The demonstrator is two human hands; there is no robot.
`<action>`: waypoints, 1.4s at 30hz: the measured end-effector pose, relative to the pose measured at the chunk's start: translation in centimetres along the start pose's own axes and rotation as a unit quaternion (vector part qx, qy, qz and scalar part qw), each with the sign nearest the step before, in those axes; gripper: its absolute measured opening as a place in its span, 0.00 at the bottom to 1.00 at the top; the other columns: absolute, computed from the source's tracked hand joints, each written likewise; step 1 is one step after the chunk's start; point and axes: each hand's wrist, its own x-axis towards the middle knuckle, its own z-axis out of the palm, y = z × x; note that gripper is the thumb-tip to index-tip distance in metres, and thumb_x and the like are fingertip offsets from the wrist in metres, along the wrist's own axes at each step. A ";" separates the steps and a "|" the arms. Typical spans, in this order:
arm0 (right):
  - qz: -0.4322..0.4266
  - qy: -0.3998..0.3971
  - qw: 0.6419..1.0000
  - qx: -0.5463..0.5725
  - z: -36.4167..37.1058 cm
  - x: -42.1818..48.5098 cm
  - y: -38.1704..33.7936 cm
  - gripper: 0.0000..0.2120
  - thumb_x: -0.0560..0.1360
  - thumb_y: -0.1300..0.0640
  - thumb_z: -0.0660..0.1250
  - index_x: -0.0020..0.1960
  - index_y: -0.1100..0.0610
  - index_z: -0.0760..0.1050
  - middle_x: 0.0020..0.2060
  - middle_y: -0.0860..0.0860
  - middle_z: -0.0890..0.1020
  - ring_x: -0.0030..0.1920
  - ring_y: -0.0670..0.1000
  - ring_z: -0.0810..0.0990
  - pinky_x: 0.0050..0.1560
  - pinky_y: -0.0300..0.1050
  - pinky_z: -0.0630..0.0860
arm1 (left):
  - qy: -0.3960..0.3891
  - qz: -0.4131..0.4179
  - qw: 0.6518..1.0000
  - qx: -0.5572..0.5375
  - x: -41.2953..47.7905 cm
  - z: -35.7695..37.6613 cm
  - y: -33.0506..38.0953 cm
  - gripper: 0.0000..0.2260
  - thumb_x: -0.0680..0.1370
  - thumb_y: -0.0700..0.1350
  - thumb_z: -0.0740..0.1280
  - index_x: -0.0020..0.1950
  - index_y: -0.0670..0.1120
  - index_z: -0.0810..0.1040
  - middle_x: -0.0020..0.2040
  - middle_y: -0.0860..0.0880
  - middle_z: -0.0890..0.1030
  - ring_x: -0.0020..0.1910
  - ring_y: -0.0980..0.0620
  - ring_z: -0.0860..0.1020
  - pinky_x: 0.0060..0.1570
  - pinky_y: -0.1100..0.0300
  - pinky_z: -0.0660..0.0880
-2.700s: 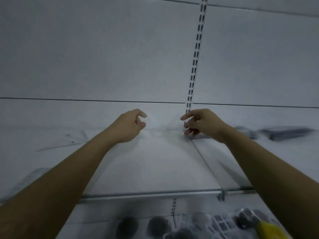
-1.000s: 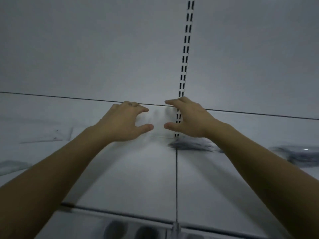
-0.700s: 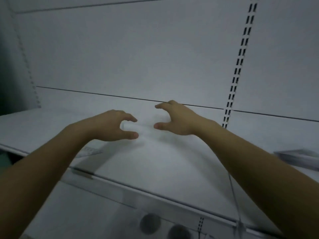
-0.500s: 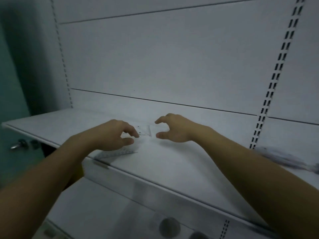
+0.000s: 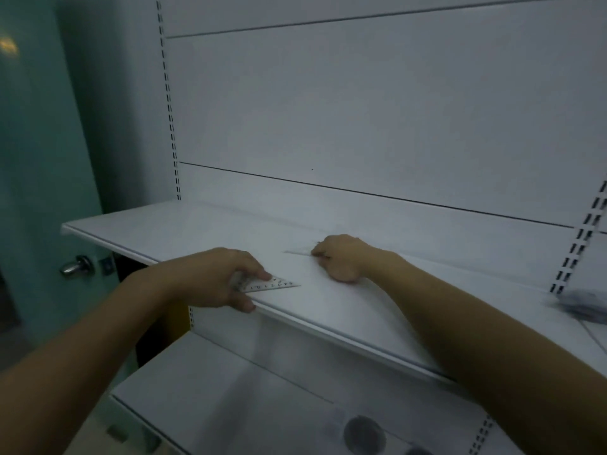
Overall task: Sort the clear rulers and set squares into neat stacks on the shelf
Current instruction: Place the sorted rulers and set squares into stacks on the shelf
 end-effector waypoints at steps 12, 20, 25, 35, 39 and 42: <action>0.015 -0.029 0.999 0.032 -1.3 -7.4 -1.6 0.31 0.71 0.31 0.61 0.65 0.50 0.71 0.60 0.49 0.73 0.57 0.50 0.73 0.61 0.47 0.71 | -0.014 0.042 0.998 0.036 1.5 -0.5 -1.9 0.27 0.72 0.49 0.74 0.68 0.62 0.71 0.67 0.58 0.72 0.61 0.55 0.70 0.63 0.58 0.70; -0.003 -0.013 1.000 -0.013 -0.9 -11.3 -5.0 0.33 0.68 0.29 0.64 0.63 0.49 0.66 0.58 0.48 0.72 0.51 0.50 0.73 0.53 0.46 0.73 | 0.075 0.091 0.993 0.017 1.3 -2.3 -1.2 0.14 0.80 0.47 0.63 0.65 0.55 0.76 0.56 0.57 0.81 0.39 0.68 0.75 0.41 0.77 0.69; -0.075 0.128 0.982 -0.115 0.5 -12.3 -6.3 0.19 0.75 0.37 0.61 0.56 0.51 0.68 0.54 0.48 0.74 0.50 0.53 0.75 0.43 0.46 0.71 | 0.152 0.082 0.985 0.019 2.5 -0.8 -0.1 0.13 0.81 0.44 0.60 0.64 0.53 0.77 0.48 0.53 0.83 0.43 0.54 0.79 0.50 0.57 0.75; -0.082 0.224 0.971 0.034 -1.1 -13.4 -2.2 0.08 0.80 0.47 0.53 0.55 0.48 0.68 0.40 0.49 0.83 0.38 0.54 0.81 0.41 0.51 0.77 | 0.259 0.126 0.956 -0.050 5.7 1.3 3.1 0.10 0.81 0.49 0.60 0.58 0.55 0.78 0.35 0.54 0.82 0.30 0.64 0.75 0.34 0.73 0.66; 0.001 0.218 0.974 0.064 -2.1 -15.4 2.1 0.09 0.82 0.50 0.56 0.59 0.46 0.71 0.39 0.46 0.85 0.32 0.39 0.78 0.45 0.45 0.78 | 0.271 0.143 0.949 -0.077 7.1 1.3 6.3 0.09 0.81 0.48 0.60 0.55 0.54 0.79 0.33 0.54 0.82 0.30 0.66 0.76 0.36 0.70 0.69; 0.077 0.206 0.973 0.073 -2.8 -17.6 5.7 0.10 0.82 0.49 0.53 0.59 0.46 0.71 0.37 0.46 0.83 0.33 0.38 0.76 0.42 0.42 0.73 | 0.283 0.148 0.940 -0.120 8.9 0.8 9.8 0.07 0.80 0.48 0.61 0.52 0.55 0.79 0.37 0.53 0.84 0.26 0.63 0.76 0.38 0.57 0.77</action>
